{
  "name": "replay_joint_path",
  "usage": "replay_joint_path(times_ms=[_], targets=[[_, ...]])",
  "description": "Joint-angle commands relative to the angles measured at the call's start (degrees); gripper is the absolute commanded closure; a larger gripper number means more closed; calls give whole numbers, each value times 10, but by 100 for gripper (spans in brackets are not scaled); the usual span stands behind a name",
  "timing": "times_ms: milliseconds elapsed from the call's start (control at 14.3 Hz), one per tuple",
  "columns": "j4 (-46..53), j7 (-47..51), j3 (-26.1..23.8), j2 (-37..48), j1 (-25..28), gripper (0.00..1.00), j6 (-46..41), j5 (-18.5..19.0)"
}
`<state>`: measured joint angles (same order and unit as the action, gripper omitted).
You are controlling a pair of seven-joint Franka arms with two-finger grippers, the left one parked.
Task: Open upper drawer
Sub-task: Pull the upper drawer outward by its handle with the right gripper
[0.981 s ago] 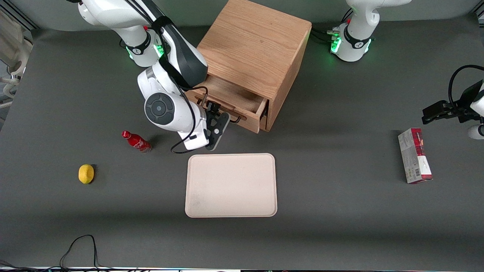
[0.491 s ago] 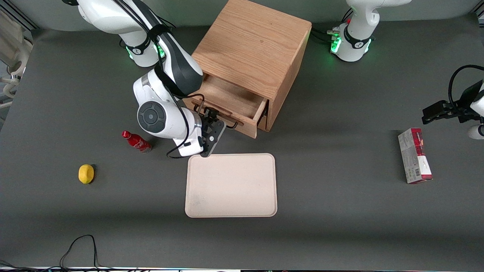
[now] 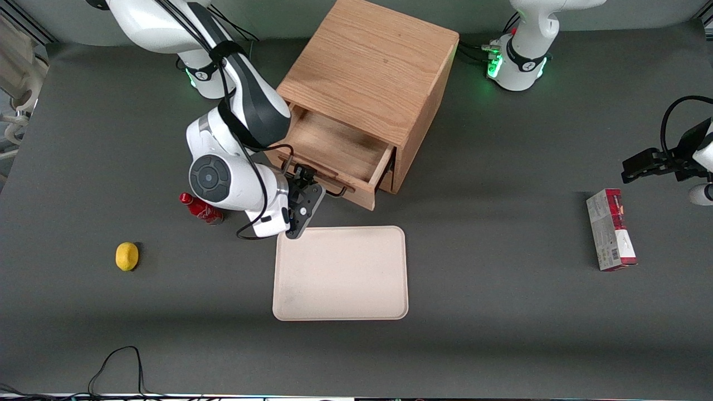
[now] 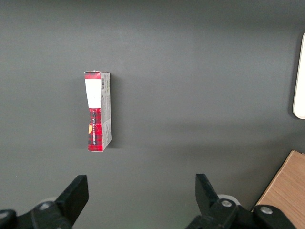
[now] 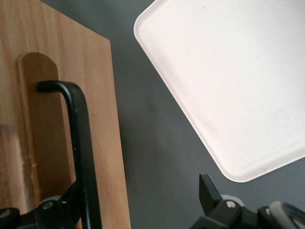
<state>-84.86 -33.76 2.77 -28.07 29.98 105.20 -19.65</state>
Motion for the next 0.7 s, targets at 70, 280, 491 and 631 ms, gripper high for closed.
replay_joint_path(times_ms=[70,280,491,631], targets=[[23,-20,0,-14,-14,0,-2,-14],[35,-20,0,-21,-18,0,-1,-16],[43,-20,0,-27,-19,0,3,-18],[47,-20,-1,-30,-23,0,12,-19]])
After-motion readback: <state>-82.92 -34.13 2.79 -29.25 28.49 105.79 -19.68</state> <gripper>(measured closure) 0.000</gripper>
